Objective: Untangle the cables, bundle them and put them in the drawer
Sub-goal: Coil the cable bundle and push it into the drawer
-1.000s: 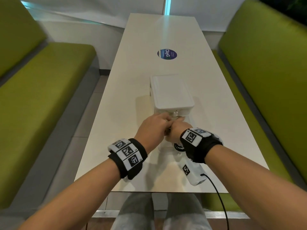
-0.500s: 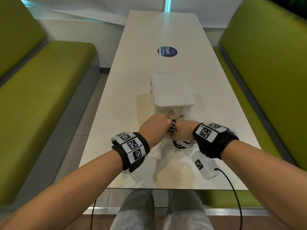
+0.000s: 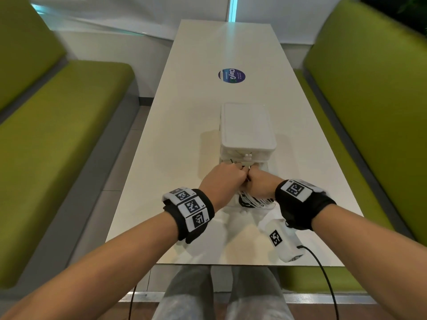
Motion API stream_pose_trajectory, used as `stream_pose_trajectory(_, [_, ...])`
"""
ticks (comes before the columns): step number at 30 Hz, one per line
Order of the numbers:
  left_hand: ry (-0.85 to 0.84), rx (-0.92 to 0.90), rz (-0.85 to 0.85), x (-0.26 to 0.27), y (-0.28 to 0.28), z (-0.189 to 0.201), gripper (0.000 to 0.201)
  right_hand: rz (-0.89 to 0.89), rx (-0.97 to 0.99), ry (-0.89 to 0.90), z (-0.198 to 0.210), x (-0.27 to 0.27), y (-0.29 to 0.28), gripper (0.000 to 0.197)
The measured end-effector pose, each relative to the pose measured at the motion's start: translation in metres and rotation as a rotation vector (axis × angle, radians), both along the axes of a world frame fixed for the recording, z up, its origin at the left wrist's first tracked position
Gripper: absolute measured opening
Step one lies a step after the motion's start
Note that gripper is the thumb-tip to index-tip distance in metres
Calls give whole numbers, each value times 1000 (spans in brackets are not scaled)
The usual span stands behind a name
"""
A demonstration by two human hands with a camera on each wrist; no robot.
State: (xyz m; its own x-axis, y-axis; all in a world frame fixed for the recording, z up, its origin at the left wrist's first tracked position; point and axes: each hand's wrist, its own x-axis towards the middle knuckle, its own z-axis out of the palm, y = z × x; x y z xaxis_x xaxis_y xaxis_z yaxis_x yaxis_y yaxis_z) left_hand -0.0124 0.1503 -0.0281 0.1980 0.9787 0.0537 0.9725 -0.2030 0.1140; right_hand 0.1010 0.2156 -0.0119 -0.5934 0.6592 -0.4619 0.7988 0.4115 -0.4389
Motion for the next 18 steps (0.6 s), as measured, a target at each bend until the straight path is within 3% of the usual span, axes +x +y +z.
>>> stream_pose_trajectory(5, [-154,25,6,-5,10,6,39,-85,-51,21,-4,6,1,68])
stream_pose_trajectory(8, [-125,8,33,-4,12,9,35,-15,-8,6,3,6,-6,48])
stream_pose_trajectory(12, [-15,-37,76,1,13,6,24,-32,150,-57,1,10,-18,72])
stream_pose_trajectory(14, [35,-60,89,4,14,6,20,-39,246,-71,-4,12,-22,70])
stream_pose_trajectory(18, [85,-117,72,4,14,12,20,-33,245,-95,-7,8,-15,54])
